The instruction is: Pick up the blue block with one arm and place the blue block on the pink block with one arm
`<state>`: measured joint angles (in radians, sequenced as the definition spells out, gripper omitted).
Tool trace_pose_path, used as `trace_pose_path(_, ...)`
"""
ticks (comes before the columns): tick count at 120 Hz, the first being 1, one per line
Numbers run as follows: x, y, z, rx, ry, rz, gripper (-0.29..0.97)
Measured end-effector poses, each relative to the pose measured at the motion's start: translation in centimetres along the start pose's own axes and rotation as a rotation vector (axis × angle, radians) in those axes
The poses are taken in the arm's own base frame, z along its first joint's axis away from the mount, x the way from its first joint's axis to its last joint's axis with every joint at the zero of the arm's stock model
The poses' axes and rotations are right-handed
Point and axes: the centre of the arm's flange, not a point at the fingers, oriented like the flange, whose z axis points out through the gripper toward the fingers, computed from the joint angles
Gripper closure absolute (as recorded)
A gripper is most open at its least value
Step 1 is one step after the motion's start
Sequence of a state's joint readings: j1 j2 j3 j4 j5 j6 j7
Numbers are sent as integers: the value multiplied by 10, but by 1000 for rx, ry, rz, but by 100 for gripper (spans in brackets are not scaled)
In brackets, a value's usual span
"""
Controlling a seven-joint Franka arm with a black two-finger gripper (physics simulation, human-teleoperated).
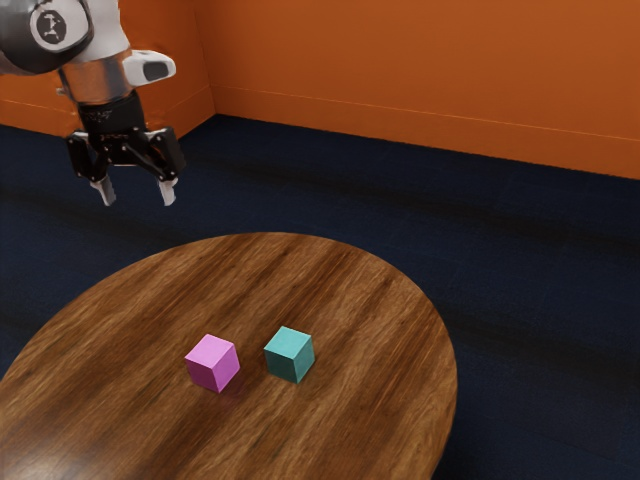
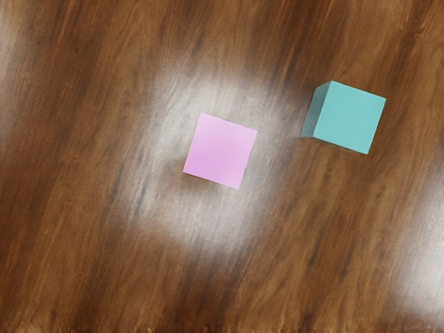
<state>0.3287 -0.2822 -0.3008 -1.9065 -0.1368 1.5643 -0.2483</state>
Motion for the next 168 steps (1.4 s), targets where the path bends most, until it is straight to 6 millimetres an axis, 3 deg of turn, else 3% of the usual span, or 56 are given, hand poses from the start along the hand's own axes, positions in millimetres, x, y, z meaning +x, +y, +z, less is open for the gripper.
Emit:
trace_pose_path(13,25,31,38,27,7,50,0)
trace_pose_path(22,33,39,40,35,46,63,0)
trace_pose_path(30,38,58,49,54,64,103,0)
trace_pose_path(40,60,83,52,61,96,173,0)
trace_pose_path(52,79,92,57,42,108,212,0)
trace_pose_path(73,125,117,124,-27,36,282,0)
trace_pose_path(89,146,138,166,-43,4,336,0)
trace_pose_path(102,157,143,196,-38,-11,357,0)
trace_pose_path(122,189,125,243,16,47,344,0)
trace_pose_path(154,237,115,274,39,206,352,0)
trace_pose_path(160,238,114,277,40,212,352,0)
trace_pose_path(168,224,113,278,57,195,357,0)
